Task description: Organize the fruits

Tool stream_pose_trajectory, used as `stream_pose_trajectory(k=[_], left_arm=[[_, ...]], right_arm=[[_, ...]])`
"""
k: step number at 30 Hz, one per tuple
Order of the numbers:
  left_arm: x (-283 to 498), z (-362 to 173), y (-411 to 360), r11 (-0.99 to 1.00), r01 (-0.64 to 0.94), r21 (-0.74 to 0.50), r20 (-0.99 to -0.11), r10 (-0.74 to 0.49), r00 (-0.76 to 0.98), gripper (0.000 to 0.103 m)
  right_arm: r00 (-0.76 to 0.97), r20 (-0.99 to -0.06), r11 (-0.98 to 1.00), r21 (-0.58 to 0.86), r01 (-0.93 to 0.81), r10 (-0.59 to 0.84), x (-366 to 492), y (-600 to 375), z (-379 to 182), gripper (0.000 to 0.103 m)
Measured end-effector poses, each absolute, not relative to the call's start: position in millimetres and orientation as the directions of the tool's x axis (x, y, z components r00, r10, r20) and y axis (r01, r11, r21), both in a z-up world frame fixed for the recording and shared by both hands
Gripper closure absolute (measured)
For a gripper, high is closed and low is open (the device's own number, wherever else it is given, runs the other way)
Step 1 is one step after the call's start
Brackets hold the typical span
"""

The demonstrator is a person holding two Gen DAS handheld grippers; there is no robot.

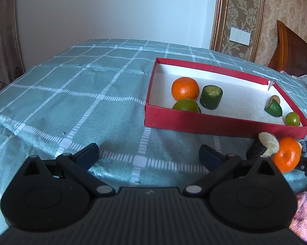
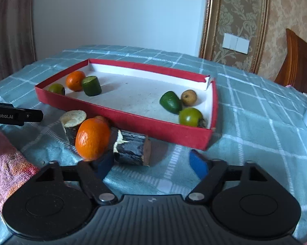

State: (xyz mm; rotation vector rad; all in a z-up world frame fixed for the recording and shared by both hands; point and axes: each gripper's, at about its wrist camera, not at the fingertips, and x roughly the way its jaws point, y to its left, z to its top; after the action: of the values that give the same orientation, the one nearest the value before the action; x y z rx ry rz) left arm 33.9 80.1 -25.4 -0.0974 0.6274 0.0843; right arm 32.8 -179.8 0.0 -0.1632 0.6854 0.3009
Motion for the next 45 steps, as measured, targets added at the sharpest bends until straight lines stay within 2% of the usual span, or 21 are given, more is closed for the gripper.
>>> stream_pose_trajectory(k=[2, 8, 19, 24, 25, 26, 32, 37, 39, 40, 41, 43, 45], left_arm=[[34, -25, 81, 0.992, -0.107, -0.071, -0.588, 0.046, 0.808, 0.0], [33, -25, 82, 0.991, -0.107, -0.079, -0.585, 0.041, 0.81, 0.0], [32, -24, 83, 0.99, -0.106, -0.089, -0.581, 0.035, 0.813, 0.0], [32, -24, 83, 0.99, -0.106, -0.089, -0.581, 0.035, 0.813, 0.0], [32, -24, 83, 0.99, -0.106, -0.089, -0.581, 0.035, 0.813, 0.0], [32, -24, 83, 0.99, -0.106, -0.089, -0.581, 0.035, 0.813, 0.0], [32, -24, 83, 0.99, -0.106, -0.09, -0.581, 0.034, 0.813, 0.0], [31, -25, 84, 0.99, -0.106, -0.093, -0.58, 0.032, 0.814, 0.0], [31, -24, 84, 0.99, -0.106, -0.095, -0.579, 0.031, 0.815, 0.0], [31, -24, 84, 0.99, -0.105, -0.097, -0.578, 0.03, 0.815, 0.0], [31, -24, 84, 0.99, -0.105, -0.098, -0.578, 0.029, 0.816, 0.0], [31, -24, 84, 0.99, -0.105, -0.098, -0.578, 0.029, 0.816, 0.0], [31, -24, 84, 0.99, -0.105, -0.097, -0.579, 0.03, 0.815, 0.0]], right_arm=[[0.727, -0.645, 0.942, -0.036, -0.335, 0.234, 36, -177, 0, 0.051], [0.732, -0.631, 0.944, 0.0, -0.329, 0.255, 32, -175, -1, 0.068], [0.746, -0.609, 0.948, 0.032, -0.316, 0.269, 23, -182, 7, 0.07], [0.787, -0.559, 0.946, -0.011, -0.323, 0.262, 24, -182, 30, 0.071], [0.791, -0.553, 0.945, -0.016, -0.326, 0.263, 27, -181, 34, 0.08], [0.795, -0.548, 0.946, -0.023, -0.324, 0.259, 31, -180, 37, 0.082], [0.799, -0.549, 0.944, -0.053, -0.325, 0.244, 57, -178, 44, 0.083], [0.782, -0.569, 0.941, -0.04, -0.337, 0.256, 35, -198, 44, 0.081], [0.765, -0.586, 0.939, -0.021, -0.344, 0.267, 24, -208, 41, 0.073], [0.749, -0.599, 0.936, -0.001, -0.352, 0.282, 19, -213, 39, 0.061], [0.737, -0.607, 0.933, 0.021, -0.358, 0.297, 16, -218, 37, 0.039], [0.732, -0.606, 0.935, 0.058, -0.35, 0.311, 8, -227, 32, 0.015], [0.725, -0.608, 0.929, 0.062, -0.365, 0.325, 4, -231, 29, 0.014]])
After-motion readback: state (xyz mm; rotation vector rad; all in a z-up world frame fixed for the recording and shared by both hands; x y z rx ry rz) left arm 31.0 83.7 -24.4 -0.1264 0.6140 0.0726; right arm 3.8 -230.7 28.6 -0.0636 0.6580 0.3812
